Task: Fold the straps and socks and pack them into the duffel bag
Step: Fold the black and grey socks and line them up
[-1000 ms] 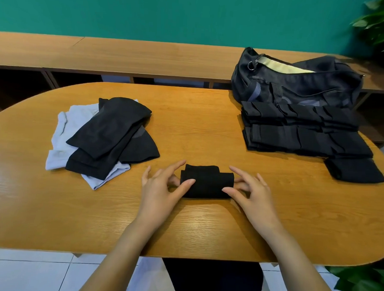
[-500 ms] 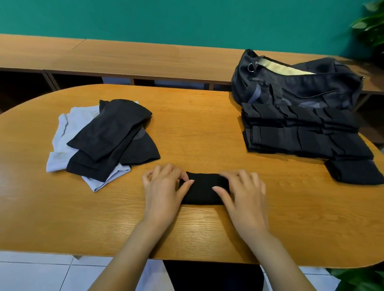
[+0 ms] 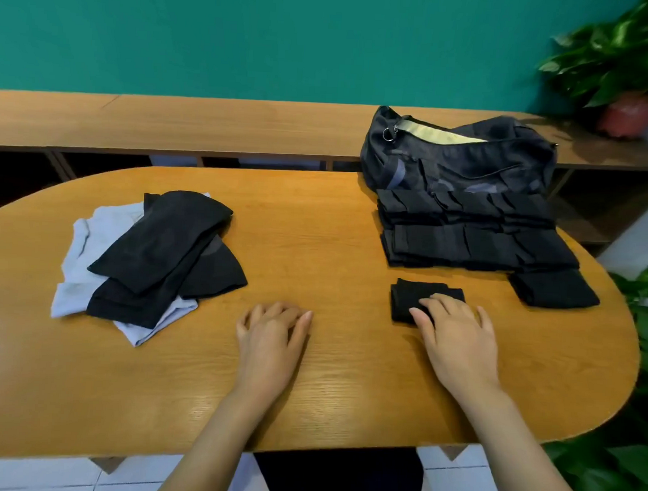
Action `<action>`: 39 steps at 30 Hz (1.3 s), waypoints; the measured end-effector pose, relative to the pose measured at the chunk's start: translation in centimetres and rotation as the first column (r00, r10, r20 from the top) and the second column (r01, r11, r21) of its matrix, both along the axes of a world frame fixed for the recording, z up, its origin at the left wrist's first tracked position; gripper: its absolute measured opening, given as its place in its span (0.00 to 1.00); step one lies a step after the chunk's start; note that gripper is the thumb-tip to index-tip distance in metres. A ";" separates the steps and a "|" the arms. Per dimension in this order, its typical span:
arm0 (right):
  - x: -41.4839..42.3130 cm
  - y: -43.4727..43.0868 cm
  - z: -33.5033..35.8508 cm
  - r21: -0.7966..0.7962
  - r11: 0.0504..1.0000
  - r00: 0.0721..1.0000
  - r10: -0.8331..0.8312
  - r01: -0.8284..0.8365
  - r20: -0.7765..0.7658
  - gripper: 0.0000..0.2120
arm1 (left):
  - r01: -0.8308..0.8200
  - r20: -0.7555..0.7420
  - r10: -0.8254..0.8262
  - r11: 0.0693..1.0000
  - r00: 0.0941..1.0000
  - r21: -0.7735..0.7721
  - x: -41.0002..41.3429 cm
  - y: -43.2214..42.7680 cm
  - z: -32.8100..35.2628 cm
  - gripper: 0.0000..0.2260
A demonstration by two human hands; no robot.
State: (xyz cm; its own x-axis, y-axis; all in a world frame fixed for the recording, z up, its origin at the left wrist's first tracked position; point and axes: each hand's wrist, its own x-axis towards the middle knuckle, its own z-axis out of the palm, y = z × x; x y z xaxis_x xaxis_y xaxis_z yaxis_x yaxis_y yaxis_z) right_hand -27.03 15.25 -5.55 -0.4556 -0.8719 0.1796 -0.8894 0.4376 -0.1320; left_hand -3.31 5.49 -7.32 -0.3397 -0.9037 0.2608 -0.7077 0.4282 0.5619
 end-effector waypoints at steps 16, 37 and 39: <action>-9.3 0.6 0.8 0.044 0.996 0.993 -0.081 0.077 0.081 0.25 | 0.021 0.084 -0.024 0.999 0.996 0.034 -1.7 0.5 0.4 0.15; 18.3 -14.0 -0.2 0.063 0.732 0.705 0.625 -0.679 0.335 0.29 | -0.230 0.266 0.249 0.968 0.931 -0.101 9.5 -8.0 1.9 0.20; 18.3 -14.3 -0.8 0.107 0.727 0.720 0.630 -0.679 0.291 0.29 | -0.259 0.315 0.262 0.965 0.912 -0.052 10.0 -9.3 1.7 0.22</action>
